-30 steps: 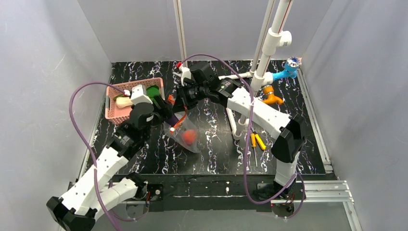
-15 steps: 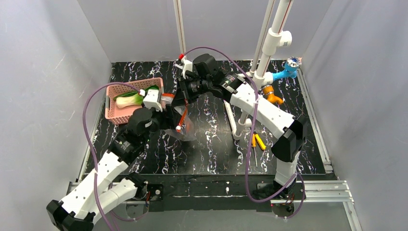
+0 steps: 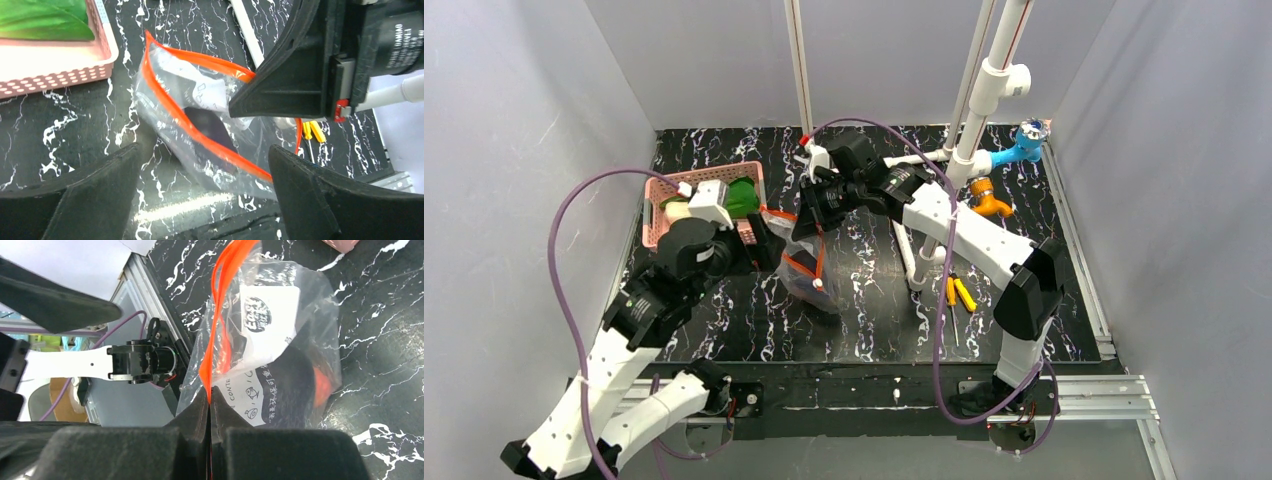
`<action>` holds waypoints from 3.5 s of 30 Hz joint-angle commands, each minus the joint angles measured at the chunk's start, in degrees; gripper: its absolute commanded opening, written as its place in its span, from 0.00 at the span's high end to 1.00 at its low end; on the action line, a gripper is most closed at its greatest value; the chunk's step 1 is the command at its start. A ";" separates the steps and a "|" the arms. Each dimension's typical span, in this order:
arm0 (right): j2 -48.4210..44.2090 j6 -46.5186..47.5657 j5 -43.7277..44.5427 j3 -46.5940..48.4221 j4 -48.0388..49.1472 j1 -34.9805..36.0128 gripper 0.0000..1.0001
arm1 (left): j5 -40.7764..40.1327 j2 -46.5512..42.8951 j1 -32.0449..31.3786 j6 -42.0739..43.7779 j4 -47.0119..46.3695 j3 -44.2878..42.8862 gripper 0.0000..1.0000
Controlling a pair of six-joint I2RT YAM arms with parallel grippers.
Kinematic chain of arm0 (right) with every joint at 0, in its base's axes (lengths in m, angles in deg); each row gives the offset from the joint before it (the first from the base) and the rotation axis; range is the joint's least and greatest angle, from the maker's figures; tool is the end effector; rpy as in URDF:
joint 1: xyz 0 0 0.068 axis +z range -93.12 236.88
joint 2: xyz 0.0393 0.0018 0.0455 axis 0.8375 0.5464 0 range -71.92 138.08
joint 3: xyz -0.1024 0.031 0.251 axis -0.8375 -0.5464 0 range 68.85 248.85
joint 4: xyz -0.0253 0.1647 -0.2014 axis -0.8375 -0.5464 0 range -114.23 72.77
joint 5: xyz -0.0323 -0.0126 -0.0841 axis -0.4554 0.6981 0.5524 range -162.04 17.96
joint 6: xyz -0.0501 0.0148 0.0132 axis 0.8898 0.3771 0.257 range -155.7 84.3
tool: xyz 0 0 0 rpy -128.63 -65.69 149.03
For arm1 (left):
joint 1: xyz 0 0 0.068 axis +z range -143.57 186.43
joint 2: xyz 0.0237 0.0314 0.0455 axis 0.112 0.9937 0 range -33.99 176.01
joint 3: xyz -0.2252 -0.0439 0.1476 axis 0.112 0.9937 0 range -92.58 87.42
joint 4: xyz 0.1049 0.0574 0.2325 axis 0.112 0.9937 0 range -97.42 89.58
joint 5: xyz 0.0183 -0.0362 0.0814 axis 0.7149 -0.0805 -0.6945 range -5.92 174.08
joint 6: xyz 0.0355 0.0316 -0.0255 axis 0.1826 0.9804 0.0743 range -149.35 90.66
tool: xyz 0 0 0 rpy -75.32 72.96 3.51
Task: Place the food in the zip-top bag and seal the zipper
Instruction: Place the fake vegetable in the zipper food storage bag, then adjust the zipper food storage bag at the center of the board.
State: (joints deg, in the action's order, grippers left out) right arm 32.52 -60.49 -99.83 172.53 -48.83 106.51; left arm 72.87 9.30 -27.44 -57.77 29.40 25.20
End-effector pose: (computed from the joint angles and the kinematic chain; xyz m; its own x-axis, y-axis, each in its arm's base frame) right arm 0.2599 0.3313 0.3696 -0.7043 -0.2557 -0.6623 -0.6981 0.4187 0.5808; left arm 0.1232 -0.0745 0.3973 -0.4115 -0.2862 -0.8653 0.2243 0.8884 -0.4005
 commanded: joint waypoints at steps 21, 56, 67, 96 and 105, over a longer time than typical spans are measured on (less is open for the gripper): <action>-8.03 5.81 12.15 -4.41 -1.20 3.27 0.99 | -16.95 19.32 -0.05 -26.01 20.02 -12.41 0.34; -9.26 9.33 20.31 -5.39 -2.74 5.79 0.99 | -13.06 25.98 -0.06 -15.43 10.25 -11.55 0.42; -9.44 11.38 24.08 -4.98 -4.35 5.83 0.99 | -2.91 15.21 0.16 -13.67 -0.73 -5.88 0.77; -10.45 11.80 24.71 -5.91 -3.39 6.84 0.99 | -10.73 30.39 0.56 -10.89 9.17 -15.86 0.60; -9.66 11.53 24.19 -5.44 -3.07 6.89 0.99 | -10.95 31.04 0.58 -6.36 8.53 -15.94 0.77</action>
State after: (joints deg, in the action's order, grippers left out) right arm 24.55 -49.19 -75.44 166.52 -53.57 112.91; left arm 63.65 41.28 -27.07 -67.06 36.81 10.84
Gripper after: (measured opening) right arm 0.029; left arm 0.252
